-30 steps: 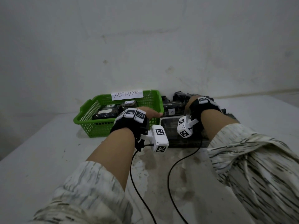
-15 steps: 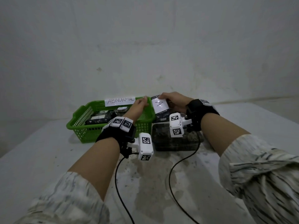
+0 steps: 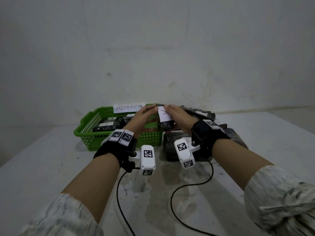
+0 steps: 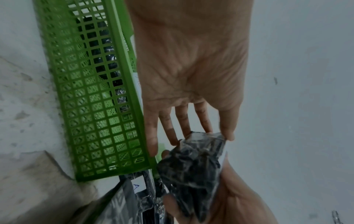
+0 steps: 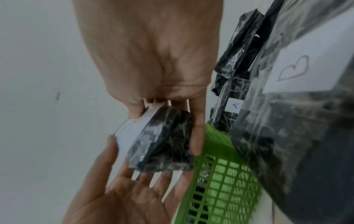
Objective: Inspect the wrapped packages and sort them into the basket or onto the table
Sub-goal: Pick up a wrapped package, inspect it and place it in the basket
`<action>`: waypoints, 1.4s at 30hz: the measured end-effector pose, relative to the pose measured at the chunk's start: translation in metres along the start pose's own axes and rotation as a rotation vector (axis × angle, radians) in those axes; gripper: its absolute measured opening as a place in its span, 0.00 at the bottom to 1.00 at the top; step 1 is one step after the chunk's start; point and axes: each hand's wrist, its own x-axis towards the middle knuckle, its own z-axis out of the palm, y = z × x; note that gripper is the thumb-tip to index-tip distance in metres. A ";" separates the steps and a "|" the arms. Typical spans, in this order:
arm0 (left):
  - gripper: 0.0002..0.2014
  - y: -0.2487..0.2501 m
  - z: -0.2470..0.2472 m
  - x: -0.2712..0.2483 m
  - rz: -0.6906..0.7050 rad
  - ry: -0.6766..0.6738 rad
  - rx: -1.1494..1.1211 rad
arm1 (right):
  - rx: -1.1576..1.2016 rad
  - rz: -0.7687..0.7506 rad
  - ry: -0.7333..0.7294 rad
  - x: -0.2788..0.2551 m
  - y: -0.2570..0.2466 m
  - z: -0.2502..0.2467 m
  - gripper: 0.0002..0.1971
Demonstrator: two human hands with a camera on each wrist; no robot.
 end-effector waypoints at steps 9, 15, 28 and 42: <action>0.13 0.001 -0.002 -0.008 0.001 -0.004 -0.021 | 0.067 0.017 -0.068 -0.008 0.006 0.003 0.15; 0.12 -0.002 -0.005 -0.011 0.011 -0.013 -0.032 | 0.090 0.043 -0.096 -0.010 0.008 0.005 0.20; 0.24 -0.008 -0.009 -0.016 0.046 -0.087 -0.131 | 0.138 0.006 -0.143 -0.011 0.008 0.002 0.29; 0.13 -0.010 -0.012 -0.014 0.161 -0.013 -0.052 | 0.152 -0.134 0.044 -0.009 0.009 -0.003 0.16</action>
